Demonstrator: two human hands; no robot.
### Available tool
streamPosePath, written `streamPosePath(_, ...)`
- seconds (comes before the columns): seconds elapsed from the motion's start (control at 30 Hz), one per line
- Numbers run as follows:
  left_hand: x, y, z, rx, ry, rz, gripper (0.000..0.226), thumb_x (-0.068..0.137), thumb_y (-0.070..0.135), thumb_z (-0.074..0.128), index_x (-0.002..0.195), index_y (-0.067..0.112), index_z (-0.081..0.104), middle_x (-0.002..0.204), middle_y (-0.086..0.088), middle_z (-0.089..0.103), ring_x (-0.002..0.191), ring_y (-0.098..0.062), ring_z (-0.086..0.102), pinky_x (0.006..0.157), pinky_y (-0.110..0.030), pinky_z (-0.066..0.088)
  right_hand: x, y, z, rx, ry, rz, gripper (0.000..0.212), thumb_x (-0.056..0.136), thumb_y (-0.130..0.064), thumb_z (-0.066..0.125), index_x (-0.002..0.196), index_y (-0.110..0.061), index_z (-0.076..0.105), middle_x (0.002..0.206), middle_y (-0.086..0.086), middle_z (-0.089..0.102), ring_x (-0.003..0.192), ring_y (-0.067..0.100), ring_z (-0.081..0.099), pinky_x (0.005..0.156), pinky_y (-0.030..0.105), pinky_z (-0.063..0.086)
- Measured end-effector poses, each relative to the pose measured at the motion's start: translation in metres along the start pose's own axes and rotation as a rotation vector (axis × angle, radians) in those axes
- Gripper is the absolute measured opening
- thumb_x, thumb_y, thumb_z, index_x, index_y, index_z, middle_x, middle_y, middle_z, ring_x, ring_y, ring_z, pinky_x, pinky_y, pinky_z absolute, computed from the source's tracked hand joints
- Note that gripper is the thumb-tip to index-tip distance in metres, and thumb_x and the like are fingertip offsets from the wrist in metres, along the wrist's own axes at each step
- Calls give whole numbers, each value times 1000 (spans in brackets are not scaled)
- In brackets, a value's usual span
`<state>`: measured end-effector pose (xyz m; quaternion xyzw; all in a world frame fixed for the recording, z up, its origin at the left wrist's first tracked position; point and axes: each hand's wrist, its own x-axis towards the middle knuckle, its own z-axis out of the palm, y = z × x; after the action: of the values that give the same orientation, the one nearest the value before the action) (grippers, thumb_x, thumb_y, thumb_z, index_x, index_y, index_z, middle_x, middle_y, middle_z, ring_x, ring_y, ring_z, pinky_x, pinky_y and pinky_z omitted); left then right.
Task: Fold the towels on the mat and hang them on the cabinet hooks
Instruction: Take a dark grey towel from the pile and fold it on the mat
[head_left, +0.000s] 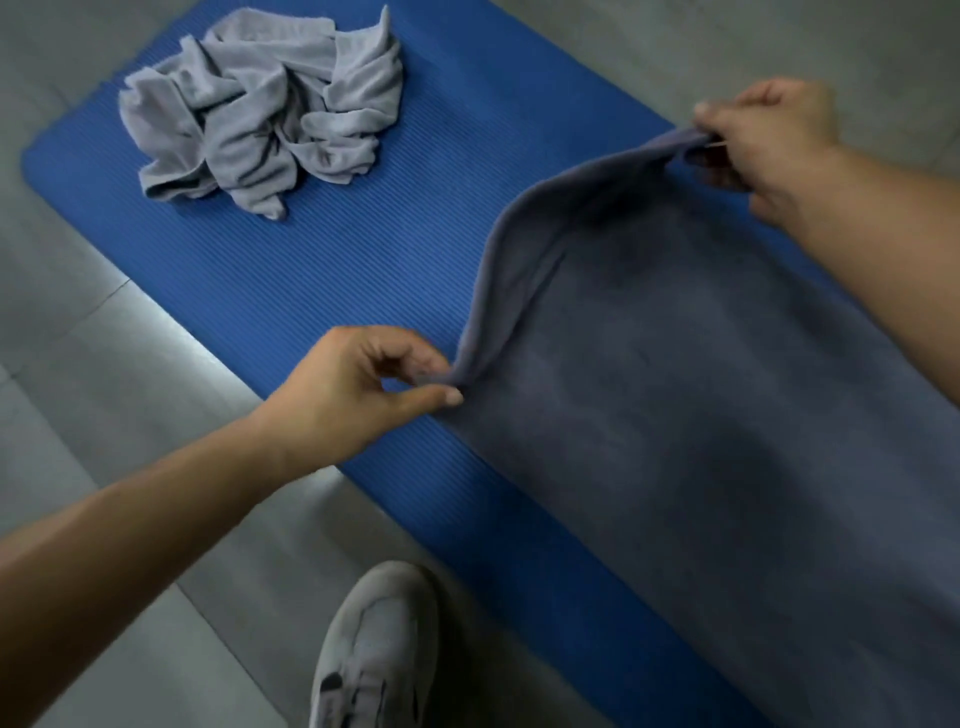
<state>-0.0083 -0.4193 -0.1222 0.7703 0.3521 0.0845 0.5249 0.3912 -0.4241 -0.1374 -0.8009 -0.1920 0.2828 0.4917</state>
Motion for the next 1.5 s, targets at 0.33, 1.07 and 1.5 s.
streamPosePath(0.33, 17, 142, 199, 384, -611, 241, 26, 80, 34, 85, 100, 19, 78, 93, 13, 74, 86, 2, 66, 73, -8, 47, -55, 100, -219, 36, 59, 65, 27, 90, 0, 57, 77, -24, 60, 78, -5, 63, 63, 5, 63, 54, 26, 56)
streamPosePath(1.07, -198, 175, 606, 175, -334, 235, 21, 85, 45, 71, 88, 26, 79, 82, 12, 67, 70, -6, 62, 63, -28, 54, -207, 313, -524, -252, 232, 118, 50, 84, -18, 60, 134, -21, 60, 132, -2, 60, 119, 8, 57, 107, 24, 45)
streamPosePath(1.5, -202, 165, 624, 318, -387, 245, 21, 91, 47, 61, 93, 27, 67, 88, 9, 67, 79, -13, 63, 72, -34, 53, -219, 345, -523, -665, 211, 121, 33, 84, -28, 43, 108, -23, 67, 131, 11, 49, 120, 23, 47, 101, 28, 40)
